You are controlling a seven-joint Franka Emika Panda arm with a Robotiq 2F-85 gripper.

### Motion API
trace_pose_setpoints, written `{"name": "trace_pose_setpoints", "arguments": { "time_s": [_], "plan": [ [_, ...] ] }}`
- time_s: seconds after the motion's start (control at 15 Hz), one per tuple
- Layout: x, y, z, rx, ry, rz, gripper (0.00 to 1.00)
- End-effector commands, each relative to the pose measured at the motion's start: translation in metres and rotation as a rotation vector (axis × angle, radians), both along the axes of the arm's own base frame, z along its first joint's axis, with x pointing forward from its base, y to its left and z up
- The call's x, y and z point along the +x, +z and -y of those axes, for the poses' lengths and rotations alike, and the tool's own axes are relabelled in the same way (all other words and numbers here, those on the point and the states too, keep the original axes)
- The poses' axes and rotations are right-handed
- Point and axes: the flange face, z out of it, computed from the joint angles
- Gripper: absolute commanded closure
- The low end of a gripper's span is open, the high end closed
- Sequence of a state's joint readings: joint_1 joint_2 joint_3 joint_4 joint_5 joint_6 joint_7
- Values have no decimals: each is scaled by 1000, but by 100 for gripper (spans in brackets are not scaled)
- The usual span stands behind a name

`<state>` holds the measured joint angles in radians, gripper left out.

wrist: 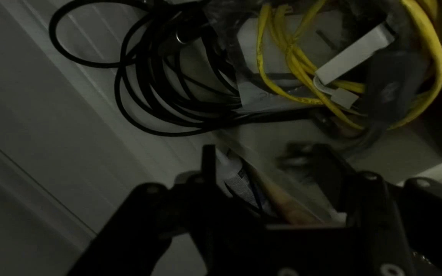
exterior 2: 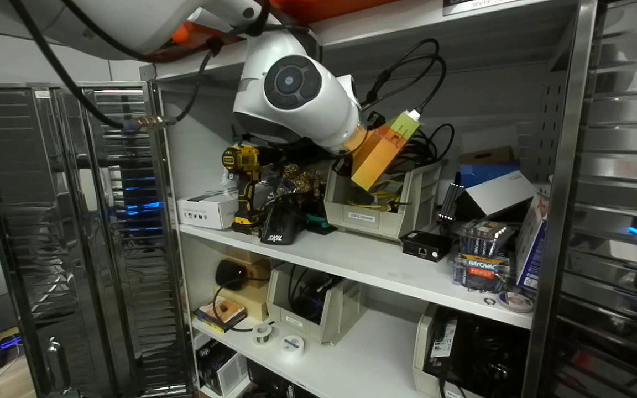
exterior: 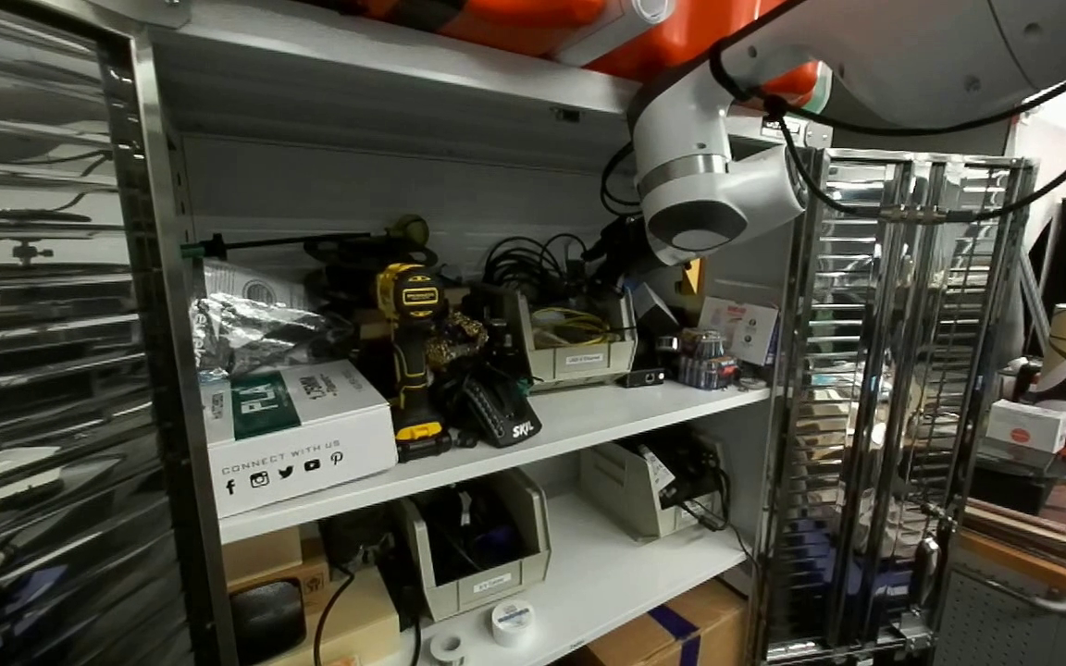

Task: Pick the cable and put it in the cable box.

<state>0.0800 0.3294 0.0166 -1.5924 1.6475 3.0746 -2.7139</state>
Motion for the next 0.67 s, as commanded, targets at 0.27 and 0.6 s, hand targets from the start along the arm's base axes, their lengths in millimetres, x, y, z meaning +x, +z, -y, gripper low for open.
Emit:
{"name": "trace_pose_setpoints", "arguments": {
  "time_s": [0.27,0.6],
  "plan": [
    [-9,-30,3,39,-84,-57,0],
    [-56,-64,9,17,-149,-182,0]
  ]
}}
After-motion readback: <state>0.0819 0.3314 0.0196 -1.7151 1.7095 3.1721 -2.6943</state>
